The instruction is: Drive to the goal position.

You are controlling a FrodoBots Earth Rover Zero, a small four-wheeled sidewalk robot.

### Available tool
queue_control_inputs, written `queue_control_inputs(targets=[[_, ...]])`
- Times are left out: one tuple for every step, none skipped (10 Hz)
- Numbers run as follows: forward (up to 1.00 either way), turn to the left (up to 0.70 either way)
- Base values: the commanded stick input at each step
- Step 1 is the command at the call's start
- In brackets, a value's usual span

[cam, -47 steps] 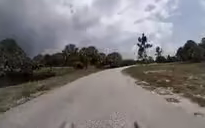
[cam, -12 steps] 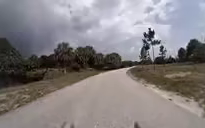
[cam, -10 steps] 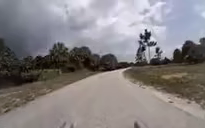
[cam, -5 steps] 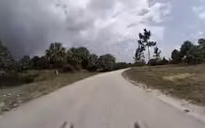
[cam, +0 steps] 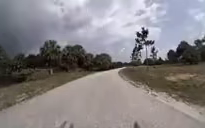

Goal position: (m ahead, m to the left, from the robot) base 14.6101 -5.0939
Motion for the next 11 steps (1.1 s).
queue_control_inputs(targets=[[0.85,0.0],[0.85,-0.15],[0.85,-0.34],[0.85,-0.08],[0.85,0.0],[0.85,0.0],[0.85,0.0],[0.85,0.0],[0.85,0.0],[0.85,0.0],[0.85,0.0]])
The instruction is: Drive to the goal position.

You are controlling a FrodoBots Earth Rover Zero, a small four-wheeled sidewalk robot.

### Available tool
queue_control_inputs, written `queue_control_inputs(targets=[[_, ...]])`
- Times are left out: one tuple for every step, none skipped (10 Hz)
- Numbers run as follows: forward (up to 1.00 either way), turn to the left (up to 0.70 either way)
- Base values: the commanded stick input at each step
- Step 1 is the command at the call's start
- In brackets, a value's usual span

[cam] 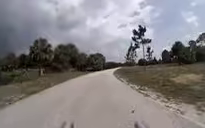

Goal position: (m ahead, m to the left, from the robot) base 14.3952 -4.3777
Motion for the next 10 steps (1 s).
queue_control_inputs(targets=[[0.85,0.0],[0.85,0.0],[0.85,0.0],[0.85,0.0],[0.85,0.0],[0.85,0.0],[0.85,0.0],[0.85,0.0],[0.85,0.0],[0.85,0.0]])
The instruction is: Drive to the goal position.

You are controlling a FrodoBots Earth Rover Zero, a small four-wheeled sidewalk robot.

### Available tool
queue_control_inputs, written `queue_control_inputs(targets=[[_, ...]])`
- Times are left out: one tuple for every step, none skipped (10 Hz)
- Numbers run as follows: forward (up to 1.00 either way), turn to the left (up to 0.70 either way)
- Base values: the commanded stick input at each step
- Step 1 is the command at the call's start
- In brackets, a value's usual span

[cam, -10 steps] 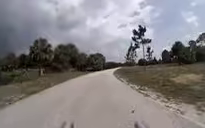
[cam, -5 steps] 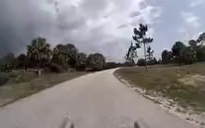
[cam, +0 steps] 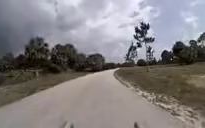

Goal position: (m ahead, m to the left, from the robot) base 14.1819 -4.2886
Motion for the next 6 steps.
queue_control_inputs(targets=[[0.85,0.0],[0.85,0.0],[0.85,0.0],[0.85,0.0],[0.85,0.0],[0.85,0.0]])
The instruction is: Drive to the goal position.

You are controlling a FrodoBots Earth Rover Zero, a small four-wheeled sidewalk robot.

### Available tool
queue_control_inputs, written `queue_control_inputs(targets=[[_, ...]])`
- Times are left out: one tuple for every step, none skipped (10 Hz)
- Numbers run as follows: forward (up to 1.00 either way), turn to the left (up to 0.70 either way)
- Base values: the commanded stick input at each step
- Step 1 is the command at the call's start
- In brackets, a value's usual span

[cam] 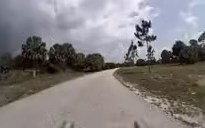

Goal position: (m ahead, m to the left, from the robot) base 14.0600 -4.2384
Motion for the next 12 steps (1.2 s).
queue_control_inputs(targets=[[0.85,0.0],[0.85,0.0],[0.85,0.0],[0.85,0.0],[0.85,0.0],[0.85,0.0],[0.85,0.0],[0.85,0.0],[0.85,0.06],[0.85,0.21],[0.85,0.32],[0.85,0.09]])
